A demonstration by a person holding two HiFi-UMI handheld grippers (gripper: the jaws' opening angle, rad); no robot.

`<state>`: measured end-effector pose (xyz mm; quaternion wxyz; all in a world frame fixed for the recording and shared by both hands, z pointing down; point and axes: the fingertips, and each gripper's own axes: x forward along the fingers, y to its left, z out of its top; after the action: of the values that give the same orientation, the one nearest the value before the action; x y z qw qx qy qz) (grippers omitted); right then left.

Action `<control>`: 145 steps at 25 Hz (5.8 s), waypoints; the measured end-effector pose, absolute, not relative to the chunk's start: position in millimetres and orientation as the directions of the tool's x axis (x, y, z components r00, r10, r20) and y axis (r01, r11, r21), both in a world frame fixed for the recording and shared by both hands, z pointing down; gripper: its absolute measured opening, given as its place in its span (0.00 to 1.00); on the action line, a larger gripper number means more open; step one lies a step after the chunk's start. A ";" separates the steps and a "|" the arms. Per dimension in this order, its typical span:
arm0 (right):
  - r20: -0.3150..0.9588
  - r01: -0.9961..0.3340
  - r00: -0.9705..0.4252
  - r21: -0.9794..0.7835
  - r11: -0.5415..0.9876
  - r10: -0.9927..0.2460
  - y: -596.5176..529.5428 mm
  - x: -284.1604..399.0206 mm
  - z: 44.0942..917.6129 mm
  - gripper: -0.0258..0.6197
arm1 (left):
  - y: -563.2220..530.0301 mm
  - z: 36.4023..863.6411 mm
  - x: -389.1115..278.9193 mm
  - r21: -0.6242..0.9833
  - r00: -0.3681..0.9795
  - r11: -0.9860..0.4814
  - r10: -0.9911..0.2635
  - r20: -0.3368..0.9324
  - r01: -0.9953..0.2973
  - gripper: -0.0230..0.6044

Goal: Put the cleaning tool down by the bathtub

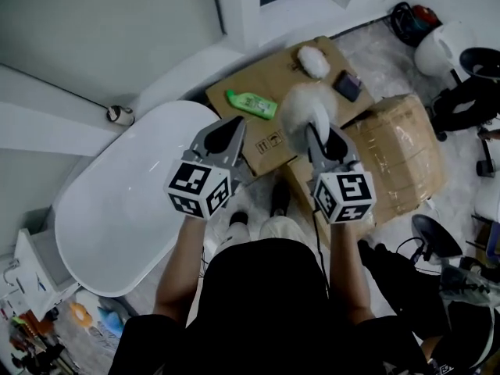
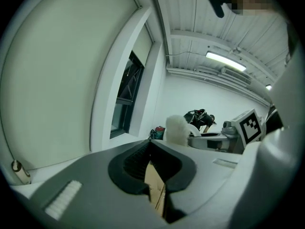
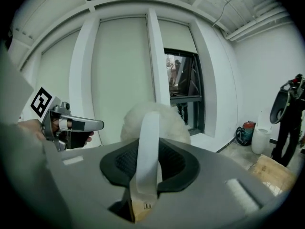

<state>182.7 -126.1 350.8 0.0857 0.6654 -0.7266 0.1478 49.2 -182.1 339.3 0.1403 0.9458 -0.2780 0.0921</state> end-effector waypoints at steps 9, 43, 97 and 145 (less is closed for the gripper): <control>0.374 -0.961 -0.274 -0.142 0.237 -0.886 -180.2 168.1 382.1 0.19 | -201.1 347.6 38.1 0.211 0.734 -0.707 -0.613 0.294 -0.675 0.03; 0.688 -0.879 -0.451 -0.233 0.415 -0.568 -237.3 130.8 616.6 0.19 | -211.8 425.0 -0.6 0.274 0.486 -0.403 -0.753 0.444 -0.873 0.03; 0.842 -0.819 -0.446 -0.247 0.517 -0.304 -244.1 86.7 825.8 0.19 | -214.0 548.9 -14.0 0.321 0.407 -0.261 -0.705 0.581 -0.910 0.03; 0.764 -0.855 -0.392 -0.096 0.510 -0.512 -221.1 93.9 666.6 0.19 | -171.4 457.5 -28.1 0.322 0.488 -0.371 -0.726 0.484 -0.871 0.03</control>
<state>93.9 -221.1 666.6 0.3464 0.4290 -0.7968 0.2471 -28.1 -171.4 457.5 0.2755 0.8173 -0.4887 0.1315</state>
